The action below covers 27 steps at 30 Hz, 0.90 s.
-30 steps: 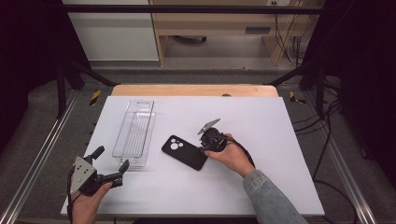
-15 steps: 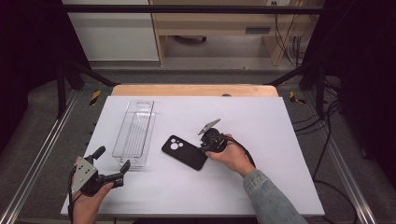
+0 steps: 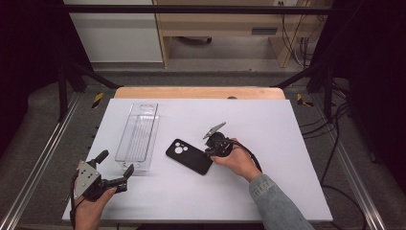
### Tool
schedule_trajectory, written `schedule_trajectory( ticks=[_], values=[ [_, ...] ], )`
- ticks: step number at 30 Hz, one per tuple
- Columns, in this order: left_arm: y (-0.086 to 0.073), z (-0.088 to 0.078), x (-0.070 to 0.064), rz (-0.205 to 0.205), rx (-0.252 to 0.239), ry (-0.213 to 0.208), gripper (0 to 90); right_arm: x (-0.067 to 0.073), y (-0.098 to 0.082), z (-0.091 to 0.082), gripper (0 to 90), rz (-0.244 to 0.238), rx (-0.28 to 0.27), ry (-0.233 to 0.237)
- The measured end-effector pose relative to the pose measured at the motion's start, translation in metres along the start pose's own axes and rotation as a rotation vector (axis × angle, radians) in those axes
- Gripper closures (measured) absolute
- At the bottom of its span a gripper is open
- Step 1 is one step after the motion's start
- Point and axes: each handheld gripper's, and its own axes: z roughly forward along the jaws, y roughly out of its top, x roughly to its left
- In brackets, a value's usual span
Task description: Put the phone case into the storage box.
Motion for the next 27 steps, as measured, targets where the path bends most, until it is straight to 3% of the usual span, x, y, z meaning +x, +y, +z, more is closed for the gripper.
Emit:
schedule_trajectory(
  ticks=[17,20,27],
  values=[
    [-0.0004,-0.0001,-0.0007,-0.002,0.015,0.015,0.7,-0.0001,-0.0027,0.0001,80.4,-0.015,-0.011,0.008],
    [-0.0003,0.0002,-0.0012,-0.001,0.015,0.013,0.8,-0.001,-0.003,-0.0004,86.1,-0.049,-0.011,-0.002],
    [-0.0001,0.0009,-0.0014,0.002,0.017,0.012,0.8,-0.0001,-0.0032,-0.0005,88.3,-0.066,-0.014,-0.012]
  ],
)
